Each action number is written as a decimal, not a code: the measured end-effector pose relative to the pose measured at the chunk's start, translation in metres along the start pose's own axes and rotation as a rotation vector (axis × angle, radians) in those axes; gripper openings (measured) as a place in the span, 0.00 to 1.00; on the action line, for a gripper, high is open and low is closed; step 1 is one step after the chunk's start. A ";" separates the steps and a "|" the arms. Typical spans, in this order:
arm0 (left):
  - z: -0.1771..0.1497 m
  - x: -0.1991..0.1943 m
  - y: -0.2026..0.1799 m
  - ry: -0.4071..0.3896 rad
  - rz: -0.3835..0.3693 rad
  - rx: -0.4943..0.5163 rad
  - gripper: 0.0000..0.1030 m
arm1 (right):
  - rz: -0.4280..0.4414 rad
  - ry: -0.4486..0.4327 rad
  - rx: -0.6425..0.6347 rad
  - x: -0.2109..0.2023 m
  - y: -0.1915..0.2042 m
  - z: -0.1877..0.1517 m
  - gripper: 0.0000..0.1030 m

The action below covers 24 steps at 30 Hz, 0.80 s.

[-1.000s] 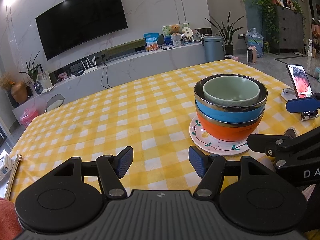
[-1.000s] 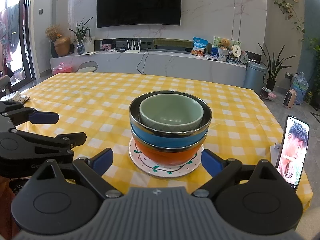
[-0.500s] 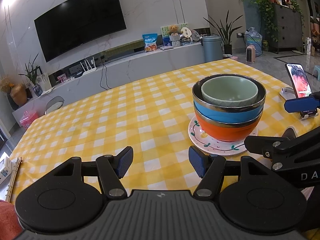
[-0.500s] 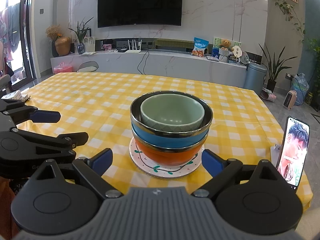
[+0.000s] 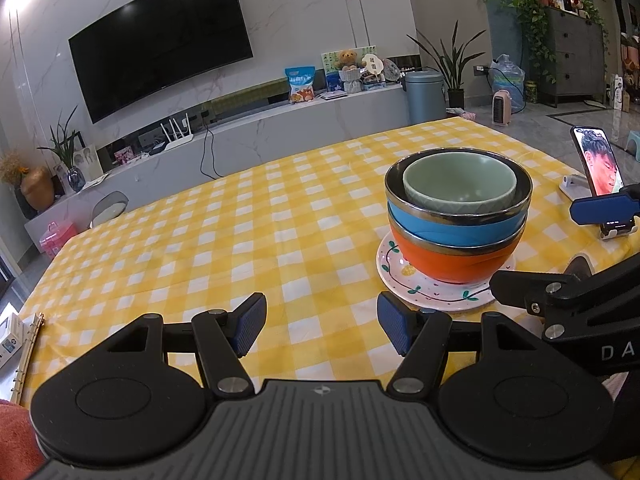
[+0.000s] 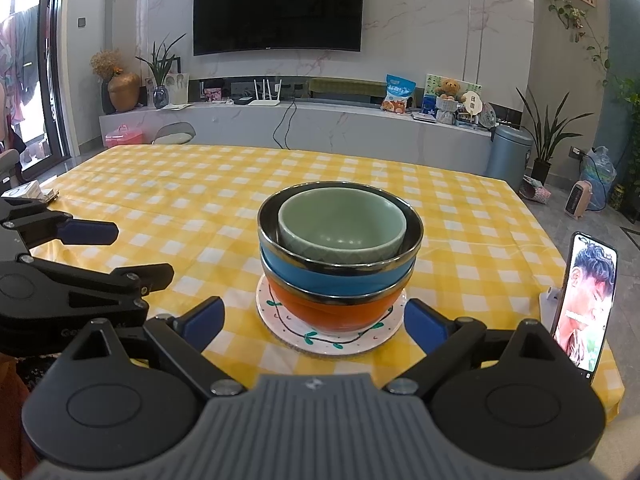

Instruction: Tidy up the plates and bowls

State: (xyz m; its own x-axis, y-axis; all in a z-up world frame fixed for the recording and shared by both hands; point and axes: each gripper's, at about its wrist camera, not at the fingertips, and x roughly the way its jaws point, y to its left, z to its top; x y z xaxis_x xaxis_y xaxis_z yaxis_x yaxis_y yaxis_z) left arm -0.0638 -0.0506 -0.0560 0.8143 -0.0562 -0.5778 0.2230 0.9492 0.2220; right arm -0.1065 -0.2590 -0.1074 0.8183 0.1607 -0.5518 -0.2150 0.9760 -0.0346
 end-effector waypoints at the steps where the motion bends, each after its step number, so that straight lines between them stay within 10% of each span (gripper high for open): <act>1: 0.000 0.000 0.000 0.000 0.000 -0.001 0.73 | -0.001 0.000 0.000 0.000 0.000 0.000 0.92; 24: -0.002 0.000 0.003 0.002 -0.012 -0.005 0.73 | -0.002 0.009 -0.007 0.001 0.000 0.000 0.92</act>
State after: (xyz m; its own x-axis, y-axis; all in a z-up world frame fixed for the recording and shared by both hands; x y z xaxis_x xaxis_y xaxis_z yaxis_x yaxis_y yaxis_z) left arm -0.0642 -0.0474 -0.0566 0.8104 -0.0666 -0.5820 0.2300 0.9499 0.2117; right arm -0.1056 -0.2586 -0.1082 0.8142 0.1575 -0.5588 -0.2169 0.9753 -0.0412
